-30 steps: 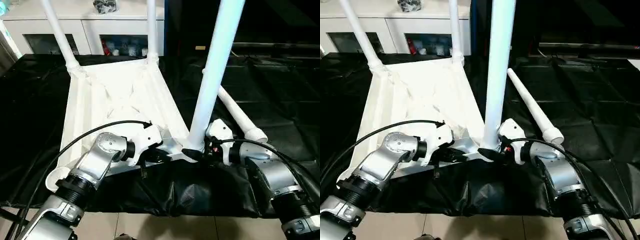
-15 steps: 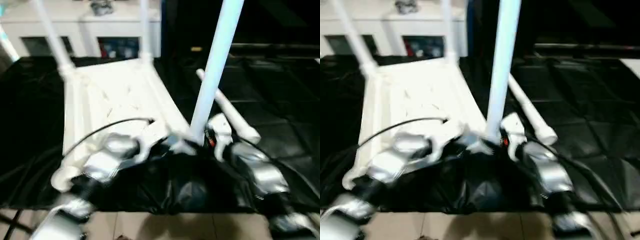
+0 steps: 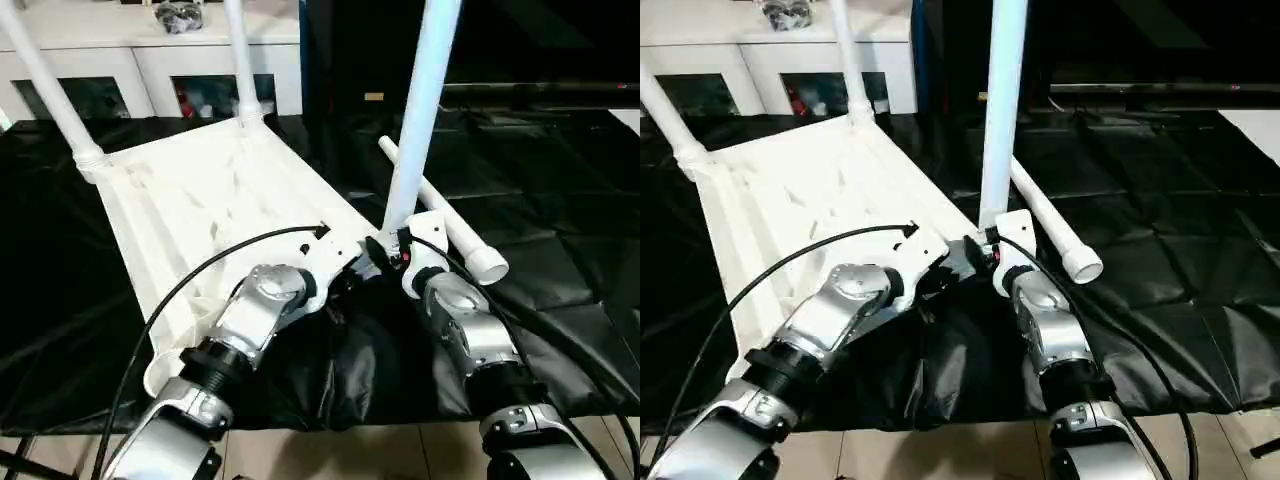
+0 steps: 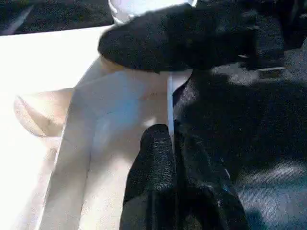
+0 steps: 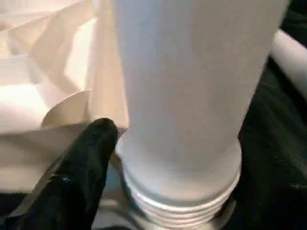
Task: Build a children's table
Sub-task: Rotate leg to tighten
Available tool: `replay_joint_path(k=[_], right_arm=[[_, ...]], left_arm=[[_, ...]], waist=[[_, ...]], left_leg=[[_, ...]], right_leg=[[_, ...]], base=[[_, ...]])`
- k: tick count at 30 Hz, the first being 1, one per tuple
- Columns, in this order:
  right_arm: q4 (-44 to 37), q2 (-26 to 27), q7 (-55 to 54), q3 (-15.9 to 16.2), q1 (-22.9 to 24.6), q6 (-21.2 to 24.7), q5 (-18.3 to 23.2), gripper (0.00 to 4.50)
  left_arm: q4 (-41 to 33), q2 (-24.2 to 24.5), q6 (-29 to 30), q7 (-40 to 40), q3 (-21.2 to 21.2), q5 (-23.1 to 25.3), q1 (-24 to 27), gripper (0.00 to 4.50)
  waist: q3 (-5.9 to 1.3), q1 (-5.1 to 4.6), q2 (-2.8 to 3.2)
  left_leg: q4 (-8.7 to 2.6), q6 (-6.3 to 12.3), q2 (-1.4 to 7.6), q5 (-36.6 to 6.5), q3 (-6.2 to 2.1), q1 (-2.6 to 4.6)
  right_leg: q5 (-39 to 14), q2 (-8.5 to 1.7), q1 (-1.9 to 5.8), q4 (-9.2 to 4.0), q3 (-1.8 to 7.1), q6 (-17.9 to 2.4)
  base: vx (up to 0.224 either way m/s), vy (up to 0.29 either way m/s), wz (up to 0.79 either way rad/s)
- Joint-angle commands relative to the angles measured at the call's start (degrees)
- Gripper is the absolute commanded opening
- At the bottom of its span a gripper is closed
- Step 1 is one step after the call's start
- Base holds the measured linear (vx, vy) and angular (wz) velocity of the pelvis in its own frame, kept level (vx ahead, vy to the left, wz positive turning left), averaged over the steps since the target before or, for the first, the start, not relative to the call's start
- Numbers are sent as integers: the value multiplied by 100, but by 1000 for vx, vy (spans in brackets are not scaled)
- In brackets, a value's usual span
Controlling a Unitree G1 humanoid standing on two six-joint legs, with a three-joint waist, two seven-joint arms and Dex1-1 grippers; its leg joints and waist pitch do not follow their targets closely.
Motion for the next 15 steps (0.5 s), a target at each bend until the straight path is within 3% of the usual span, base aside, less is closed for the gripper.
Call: replay_joint_path(k=[1, 10, 15], right_arm=[[-137, 14, 410, 459, -26, -90, -114, 401], [-797, -894, 1916, 610, 300, -52, 26, 401], [-1439, -1391, 2980, 820, 613, 227, 426, 401]], left_arm=[[-297, -13, -461, -440, -204, -219, 97, 0], [-727, 589, -750, -1516, -307, -452, 343, 0], [-907, 927, -828, -2133, -376, -557, 450, 0]], waist=[[-347, 53, -72], [-349, 158, -50], [-356, 207, -50]], left_leg=[[-397, 255, 81, -1475, 10, 35], [-394, 331, 118, -1360, 16, 57], [-377, 444, 123, -1215, 35, 76]], right_leg=[[-1273, -144, 248, -486, 59, -1181], [-930, -139, 260, -436, 73, -1256], [-585, -133, 255, -402, 76, -1398]], base=[[0, 0, 0], [0, 0, 0], [0, 0, 0]])
